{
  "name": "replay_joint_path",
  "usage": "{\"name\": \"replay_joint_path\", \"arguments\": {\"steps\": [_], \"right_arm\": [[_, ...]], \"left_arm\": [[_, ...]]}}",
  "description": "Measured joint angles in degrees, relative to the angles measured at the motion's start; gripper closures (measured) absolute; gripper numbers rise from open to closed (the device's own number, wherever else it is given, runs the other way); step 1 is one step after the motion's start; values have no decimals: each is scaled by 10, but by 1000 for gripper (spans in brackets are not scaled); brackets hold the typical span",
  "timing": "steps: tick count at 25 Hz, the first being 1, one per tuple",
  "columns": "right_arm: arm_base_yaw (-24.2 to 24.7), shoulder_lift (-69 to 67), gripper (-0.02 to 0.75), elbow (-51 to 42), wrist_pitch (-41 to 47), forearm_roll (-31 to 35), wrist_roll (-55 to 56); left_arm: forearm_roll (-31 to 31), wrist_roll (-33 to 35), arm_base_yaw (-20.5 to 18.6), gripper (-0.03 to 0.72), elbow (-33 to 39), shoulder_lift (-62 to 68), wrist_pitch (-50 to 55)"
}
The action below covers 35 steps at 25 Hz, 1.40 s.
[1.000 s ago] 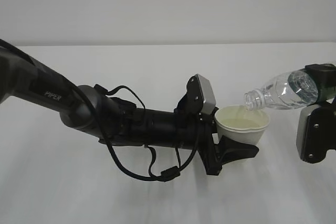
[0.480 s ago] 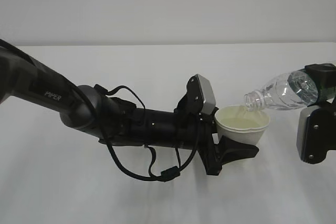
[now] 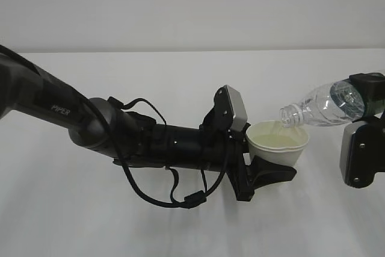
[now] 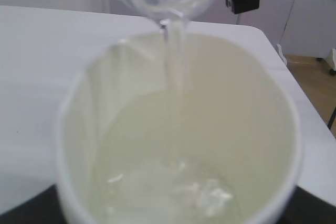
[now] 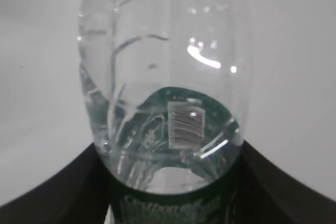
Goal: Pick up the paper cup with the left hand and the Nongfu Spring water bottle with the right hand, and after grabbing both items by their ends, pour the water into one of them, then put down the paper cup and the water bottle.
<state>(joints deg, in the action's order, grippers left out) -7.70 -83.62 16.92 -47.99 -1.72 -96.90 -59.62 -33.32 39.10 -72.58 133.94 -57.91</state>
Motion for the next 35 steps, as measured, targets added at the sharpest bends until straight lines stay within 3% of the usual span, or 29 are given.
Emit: {"name": "replay_joint_path", "arguments": {"steps": [35], "right_arm": [[0, 0, 297, 0, 0, 0, 23]], "left_arm": [[17, 0, 0, 253, 0, 0, 1]]}}
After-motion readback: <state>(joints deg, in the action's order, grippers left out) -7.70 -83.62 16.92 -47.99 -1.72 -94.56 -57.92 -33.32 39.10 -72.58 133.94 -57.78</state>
